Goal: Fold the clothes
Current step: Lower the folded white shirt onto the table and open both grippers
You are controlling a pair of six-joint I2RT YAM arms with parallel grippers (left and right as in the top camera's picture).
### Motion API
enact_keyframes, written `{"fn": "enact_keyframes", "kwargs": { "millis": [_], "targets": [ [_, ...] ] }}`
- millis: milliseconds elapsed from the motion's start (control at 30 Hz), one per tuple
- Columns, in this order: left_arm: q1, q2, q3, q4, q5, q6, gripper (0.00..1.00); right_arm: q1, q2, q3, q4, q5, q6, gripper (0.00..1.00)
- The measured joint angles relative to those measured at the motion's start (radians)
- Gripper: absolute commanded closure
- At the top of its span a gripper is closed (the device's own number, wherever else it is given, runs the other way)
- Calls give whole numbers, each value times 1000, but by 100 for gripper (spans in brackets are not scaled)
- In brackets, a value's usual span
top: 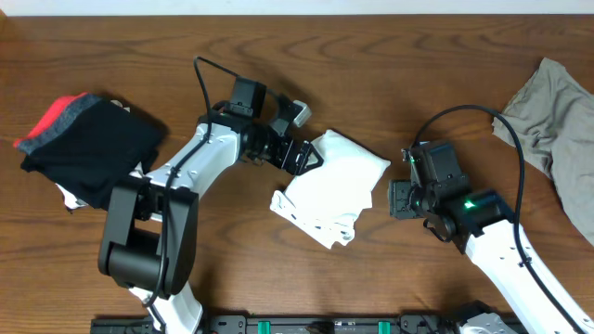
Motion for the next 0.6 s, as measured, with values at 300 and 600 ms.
{"fn": "enact_keyframes", "kwargs": {
  "millis": [300, 600],
  "targets": [
    [0, 47, 0, 111, 11, -1, 2, 0, 0, 0, -7, -5, 13, 38],
    [0, 161, 0, 232, 11, -63, 2, 0, 0, 0, -11, -7, 26, 38]
  ]
}}
